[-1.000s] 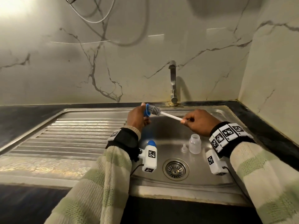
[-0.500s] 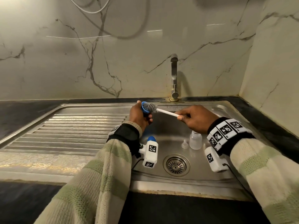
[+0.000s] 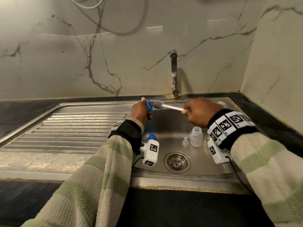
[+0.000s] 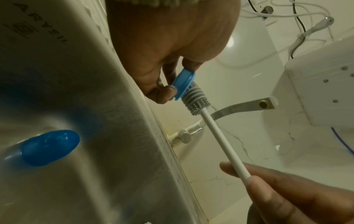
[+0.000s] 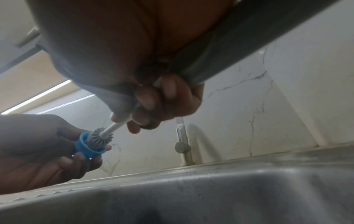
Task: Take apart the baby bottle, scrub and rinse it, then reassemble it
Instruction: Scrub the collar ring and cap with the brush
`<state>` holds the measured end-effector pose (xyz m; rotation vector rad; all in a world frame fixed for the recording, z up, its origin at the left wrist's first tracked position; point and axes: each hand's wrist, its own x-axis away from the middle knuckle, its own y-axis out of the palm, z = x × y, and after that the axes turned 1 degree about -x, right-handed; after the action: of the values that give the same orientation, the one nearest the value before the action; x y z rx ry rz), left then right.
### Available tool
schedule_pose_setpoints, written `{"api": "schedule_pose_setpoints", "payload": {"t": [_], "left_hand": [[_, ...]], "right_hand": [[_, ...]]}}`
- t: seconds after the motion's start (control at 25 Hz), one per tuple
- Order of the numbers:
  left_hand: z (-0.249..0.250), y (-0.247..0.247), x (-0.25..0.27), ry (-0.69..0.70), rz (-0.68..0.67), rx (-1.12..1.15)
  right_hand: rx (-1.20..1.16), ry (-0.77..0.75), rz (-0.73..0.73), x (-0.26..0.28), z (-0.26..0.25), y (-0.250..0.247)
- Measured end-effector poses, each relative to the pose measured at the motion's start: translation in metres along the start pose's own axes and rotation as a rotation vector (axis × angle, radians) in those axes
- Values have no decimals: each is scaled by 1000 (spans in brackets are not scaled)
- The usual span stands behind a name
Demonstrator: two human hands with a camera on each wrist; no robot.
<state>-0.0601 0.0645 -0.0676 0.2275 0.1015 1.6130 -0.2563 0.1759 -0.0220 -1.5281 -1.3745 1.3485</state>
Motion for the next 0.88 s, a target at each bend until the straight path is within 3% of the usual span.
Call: {"api": "schedule_pose_setpoints", "payload": {"t": [0.16, 0.28, 0.4, 0.6, 0.72, 0.88], "left_hand": [[3, -7, 1, -53, -42, 76], [4, -7, 2, -57, -109, 1], [3, -3, 4, -35, -139, -135], [3, -2, 2, -11, -68, -119], [3, -6, 4, -22, -48, -94], [-1, -5, 1, -17, -55, -135]], "right_hand": [[-113, -102, -42, 4, -5, 3], [-200, -59, -111, 7, 8, -6], [-140, 16, -131, 4, 20, -12], [-79, -2, 7, 0, 17, -4], [-99, -79, 13, 3, 9, -2], [-147, -49, 3, 5, 12, -2]]}}
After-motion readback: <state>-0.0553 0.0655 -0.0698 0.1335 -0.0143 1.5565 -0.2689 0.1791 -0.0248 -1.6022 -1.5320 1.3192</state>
